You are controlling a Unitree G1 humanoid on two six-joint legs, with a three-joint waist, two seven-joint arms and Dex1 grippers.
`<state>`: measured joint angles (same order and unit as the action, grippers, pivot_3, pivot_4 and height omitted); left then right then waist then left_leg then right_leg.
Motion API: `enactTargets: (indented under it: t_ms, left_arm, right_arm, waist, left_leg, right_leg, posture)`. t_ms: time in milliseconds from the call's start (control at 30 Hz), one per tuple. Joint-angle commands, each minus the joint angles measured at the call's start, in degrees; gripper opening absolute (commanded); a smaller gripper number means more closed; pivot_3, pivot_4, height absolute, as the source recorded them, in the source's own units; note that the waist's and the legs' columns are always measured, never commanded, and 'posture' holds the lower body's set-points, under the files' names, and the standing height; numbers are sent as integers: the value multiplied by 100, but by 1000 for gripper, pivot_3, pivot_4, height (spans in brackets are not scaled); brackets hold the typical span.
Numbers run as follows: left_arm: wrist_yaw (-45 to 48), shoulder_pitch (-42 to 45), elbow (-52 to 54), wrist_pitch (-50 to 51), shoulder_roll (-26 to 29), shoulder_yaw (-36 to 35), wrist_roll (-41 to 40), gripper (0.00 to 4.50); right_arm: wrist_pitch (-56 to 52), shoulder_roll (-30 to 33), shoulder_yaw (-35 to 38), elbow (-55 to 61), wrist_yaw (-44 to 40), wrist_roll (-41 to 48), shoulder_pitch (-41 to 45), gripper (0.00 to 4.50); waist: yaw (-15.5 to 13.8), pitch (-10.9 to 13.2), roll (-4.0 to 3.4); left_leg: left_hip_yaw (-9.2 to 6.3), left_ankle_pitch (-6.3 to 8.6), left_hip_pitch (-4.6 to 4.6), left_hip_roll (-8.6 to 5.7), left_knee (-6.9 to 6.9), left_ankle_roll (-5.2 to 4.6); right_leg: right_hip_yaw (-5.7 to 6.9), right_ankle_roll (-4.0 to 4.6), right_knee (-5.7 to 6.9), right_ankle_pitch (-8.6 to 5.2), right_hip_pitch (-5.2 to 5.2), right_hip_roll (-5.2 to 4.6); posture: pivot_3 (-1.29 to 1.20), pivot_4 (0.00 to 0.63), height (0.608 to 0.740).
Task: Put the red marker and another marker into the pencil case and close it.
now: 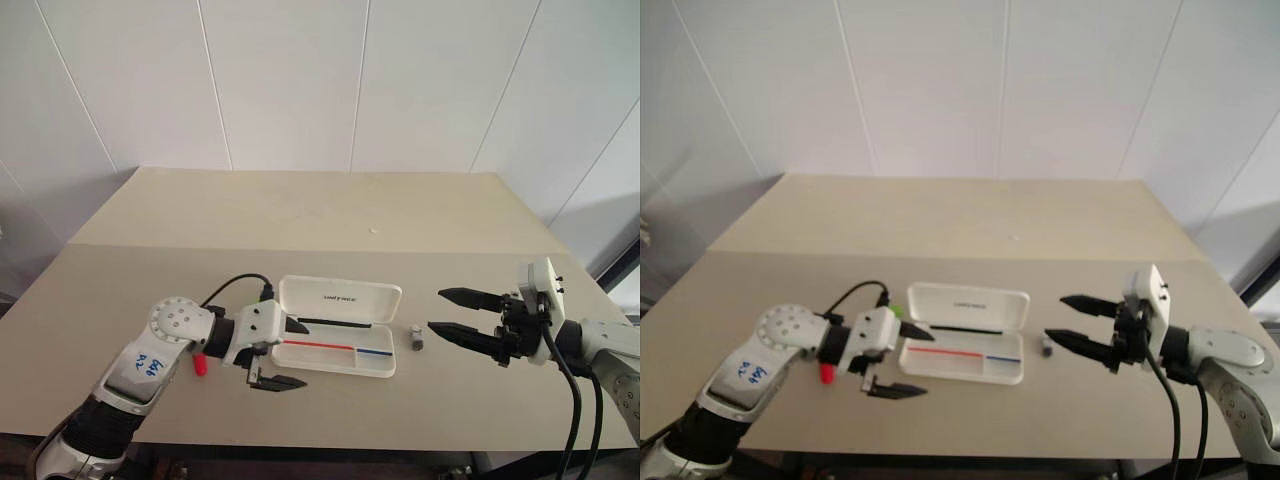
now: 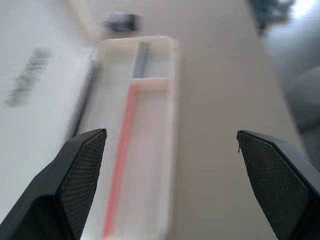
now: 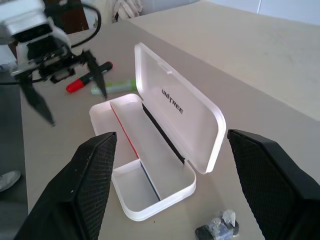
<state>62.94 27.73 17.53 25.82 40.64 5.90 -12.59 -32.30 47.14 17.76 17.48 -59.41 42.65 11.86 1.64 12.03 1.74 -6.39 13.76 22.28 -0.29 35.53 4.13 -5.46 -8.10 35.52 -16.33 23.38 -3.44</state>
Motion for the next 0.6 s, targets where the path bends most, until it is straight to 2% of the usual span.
enactTargets:
  t_ms: [33, 200, 400, 600]
  left_arm:
    - [-872, -106, 769, 664, -288, -931, -605, 4431]
    - [-2309, -318, 1336, 1512, -948, -1849, -922, 4431]
    - [-3492, -625, 1599, 2086, -1275, -2164, -816, 4431]
    - [-4882, -780, 1748, 3139, -1847, -2604, -730, 4431]
  right_arm:
    - [42, 53, 107, 111, -175, 182, -18, 4500]
    - [0, 167, 164, 98, -586, 392, -56, 4500]
    - [218, 289, 36, -254, -1117, 272, 193, 4500]
    - [237, 293, -231, -704, -1295, 37, 568, 4500]
  waist:
    - [-2, 0, -1]
    - [-6, 0, 0]
    - [5, 0, 2]
    - [1, 1, 4]
  left_leg:
    - [0, 1, -1, 0, 0, -1]
    - [-1, 2, -1, -1, 0, -2]
    - [3, 1, -9, -3, 11, -2]
    - [2, 1, -9, -3, 19, -2]
  right_leg:
    - [0, -1, 0, 0, -1, -1]
    - [1, -5, 1, 1, -1, -2]
    - [-2, -7, 0, 5, -10, 0]
    - [-2, -5, -1, 6, -14, 1]
  posture:
    - [0, 150, 740]
    - [0, 150, 740]
    - [0, 150, 740]
    - [0, 150, 740]
